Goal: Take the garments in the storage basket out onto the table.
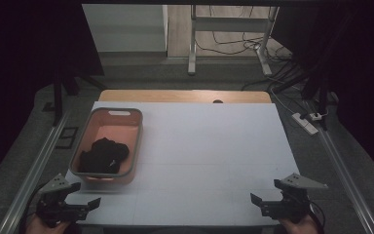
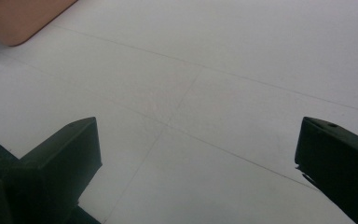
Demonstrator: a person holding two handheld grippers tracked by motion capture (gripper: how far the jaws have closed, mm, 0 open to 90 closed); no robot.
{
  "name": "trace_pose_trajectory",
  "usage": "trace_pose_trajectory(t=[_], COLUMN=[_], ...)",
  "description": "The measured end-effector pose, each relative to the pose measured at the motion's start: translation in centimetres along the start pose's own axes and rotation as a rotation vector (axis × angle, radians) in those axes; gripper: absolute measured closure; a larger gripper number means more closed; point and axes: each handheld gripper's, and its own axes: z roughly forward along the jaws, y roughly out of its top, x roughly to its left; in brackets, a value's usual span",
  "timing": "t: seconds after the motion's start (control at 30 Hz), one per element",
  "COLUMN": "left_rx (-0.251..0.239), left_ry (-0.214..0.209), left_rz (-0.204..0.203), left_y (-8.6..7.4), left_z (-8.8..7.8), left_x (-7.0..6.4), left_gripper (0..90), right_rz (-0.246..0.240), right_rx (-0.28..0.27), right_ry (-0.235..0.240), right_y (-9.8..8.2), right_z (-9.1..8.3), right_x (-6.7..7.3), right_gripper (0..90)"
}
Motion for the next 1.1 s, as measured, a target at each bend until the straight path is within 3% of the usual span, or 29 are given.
trace_pose_trajectory(t=[0.47,0.9,1.0,1.1], left_rx=[0.000,0.017,0.024,0.009], left_ry=[-0.028,0.002,0.028,0.023], left_rz=[-0.024,-0.028,-0.042,-0.056], left_y=[-0.06,0.08,0.14,0.10], left_z=[-0.03,0.10,0.09,-0.16], left_x=[0.38,0.19,0.21,0.32], left_gripper=[5.0,3.4,1.0,0.5], right_rz=[-0.017,-0.031,-0.035,-0.035], right_rx=[0.044,0.069,0.075,0.075], right_ry=[0.027,0.044,0.042,0.045], right_y=[0.17,0.23,0.24,0.24], right_z=[0.49,0.69,0.72,0.78], right_x=[0.13,0.20,0.22,0.23], right_gripper=[0.4,0.4,0.4,0.5])
